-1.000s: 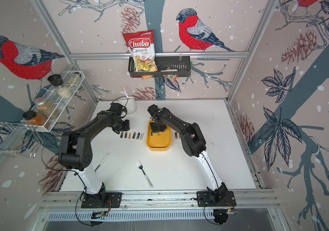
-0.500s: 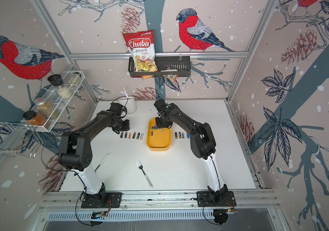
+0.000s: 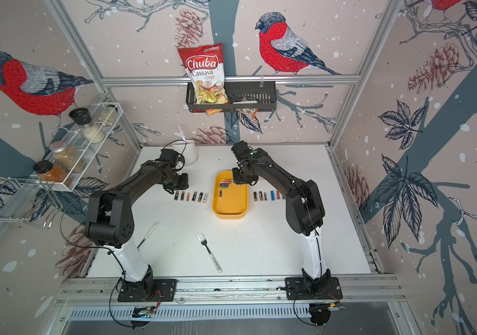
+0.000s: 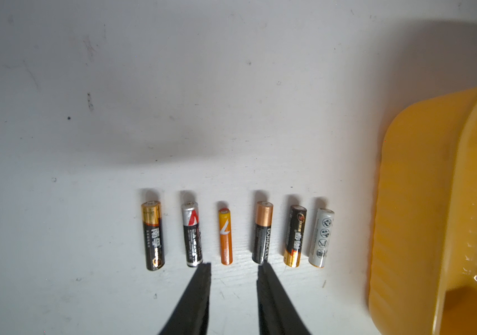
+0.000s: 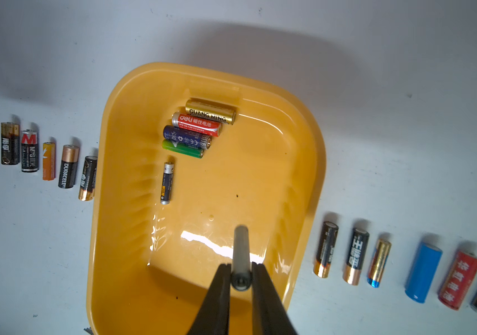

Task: Take the batteries out of the storage box
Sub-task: Adjust the battery in the storage box.

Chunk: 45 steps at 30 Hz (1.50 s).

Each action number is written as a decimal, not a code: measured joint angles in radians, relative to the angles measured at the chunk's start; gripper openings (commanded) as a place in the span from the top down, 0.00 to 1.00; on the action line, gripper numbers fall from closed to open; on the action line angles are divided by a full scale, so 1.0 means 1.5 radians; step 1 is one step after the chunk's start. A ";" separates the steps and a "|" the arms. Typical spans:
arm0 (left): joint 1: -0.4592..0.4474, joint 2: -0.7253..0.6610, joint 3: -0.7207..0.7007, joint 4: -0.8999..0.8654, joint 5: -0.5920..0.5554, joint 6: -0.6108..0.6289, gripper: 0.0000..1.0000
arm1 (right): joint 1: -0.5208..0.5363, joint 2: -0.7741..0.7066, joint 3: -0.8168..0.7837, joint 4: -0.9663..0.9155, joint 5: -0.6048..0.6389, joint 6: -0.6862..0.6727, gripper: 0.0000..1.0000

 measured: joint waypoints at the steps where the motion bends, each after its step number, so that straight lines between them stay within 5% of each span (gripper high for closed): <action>1: 0.000 0.000 0.000 0.000 0.000 0.000 0.67 | 0.001 0.002 -0.002 0.004 0.000 0.000 0.81; 45: -0.004 0.007 -0.003 0.002 0.000 -0.010 0.67 | 0.045 0.110 -0.013 0.007 0.005 -0.033 0.70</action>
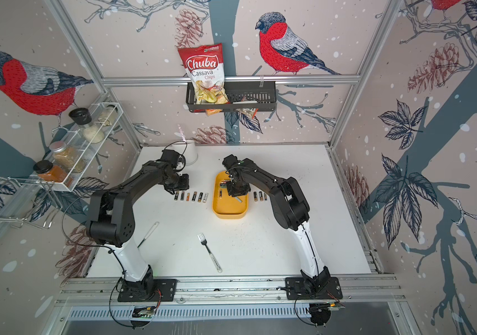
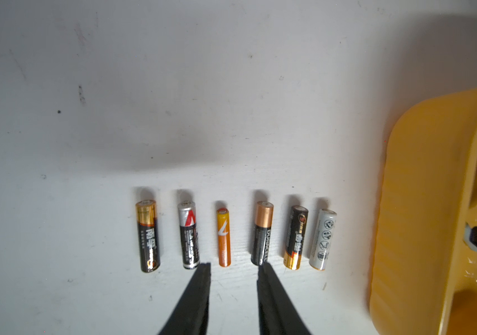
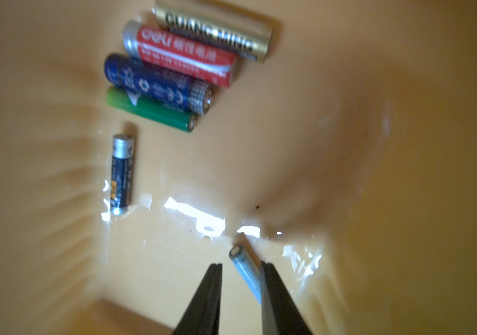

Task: Take the batteries out of the storage box
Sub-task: Adjust the battery in the storage box, then pick up the battery from the storage box.

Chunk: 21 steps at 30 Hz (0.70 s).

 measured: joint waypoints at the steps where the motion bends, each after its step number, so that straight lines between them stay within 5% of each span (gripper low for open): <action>1: 0.000 0.000 0.000 0.000 0.000 0.000 0.67 | 0.001 0.000 -0.005 -0.001 0.001 0.000 0.70; 21: 0.000 -0.003 -0.006 0.000 -0.001 0.000 0.67 | 0.004 0.005 -0.015 -0.005 0.015 -0.005 0.85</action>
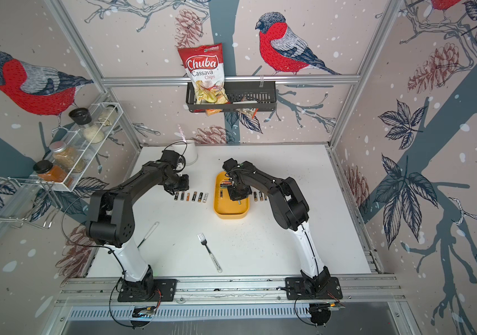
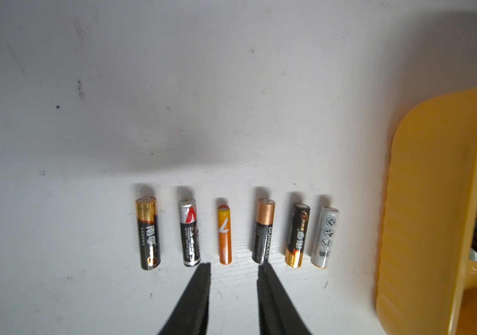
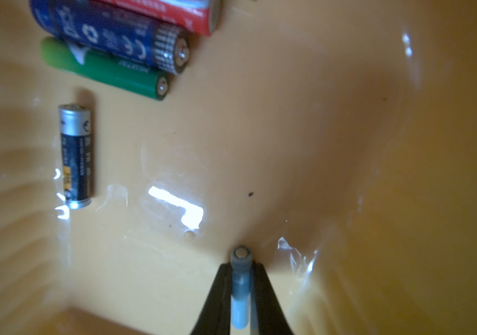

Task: Take the batteries out of the storage box
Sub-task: Pick up the battery from the storage box.

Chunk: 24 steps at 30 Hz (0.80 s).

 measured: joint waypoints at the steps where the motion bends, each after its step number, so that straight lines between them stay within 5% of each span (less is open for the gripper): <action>1: 0.000 0.000 0.000 0.000 0.000 0.000 0.68 | 0.000 0.000 0.002 0.000 -0.001 0.000 0.85; 24: 0.000 -0.002 0.026 -0.004 -0.001 0.000 0.67 | -0.051 -0.120 0.044 -0.044 -0.015 0.007 0.85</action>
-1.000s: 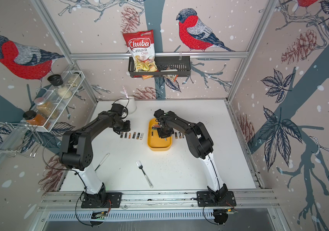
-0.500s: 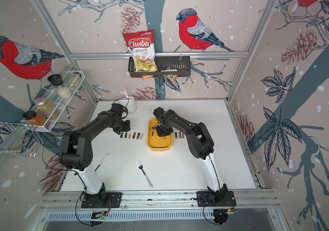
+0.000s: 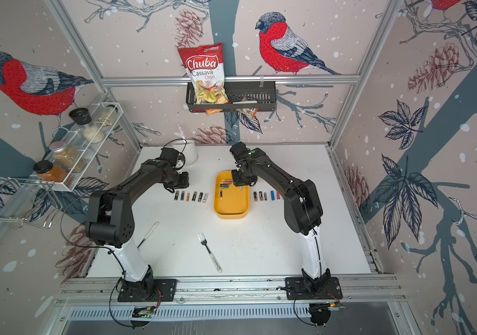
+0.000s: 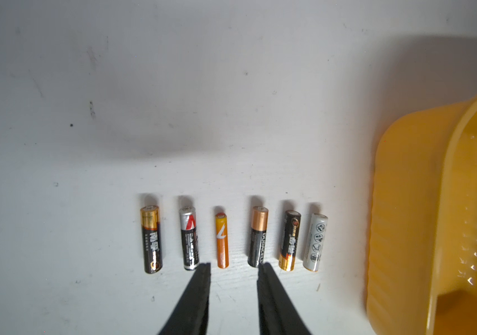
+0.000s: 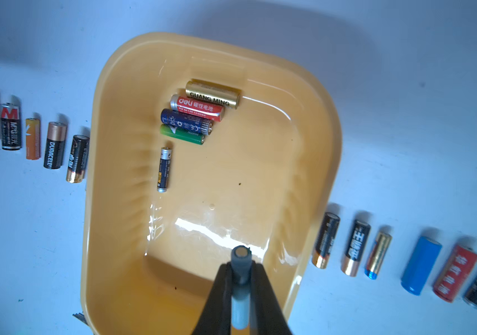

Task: Take the batteries out of the storage box
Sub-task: Pick up the battery from the storage box, then place the battery at the center of the board.

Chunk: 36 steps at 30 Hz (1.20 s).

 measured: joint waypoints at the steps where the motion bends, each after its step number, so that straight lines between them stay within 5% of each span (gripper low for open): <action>1: 0.000 0.000 0.003 -0.001 0.000 0.000 0.67 | -0.003 -0.009 -0.004 -0.001 0.002 0.000 0.85; 20: -0.013 0.009 0.009 -0.010 0.001 0.000 0.67 | -0.039 -0.184 -0.276 0.036 0.018 0.035 0.84; 36: -0.017 0.009 -0.007 -0.010 -0.001 0.000 0.67 | -0.020 -0.170 -0.407 0.150 -0.015 0.072 0.84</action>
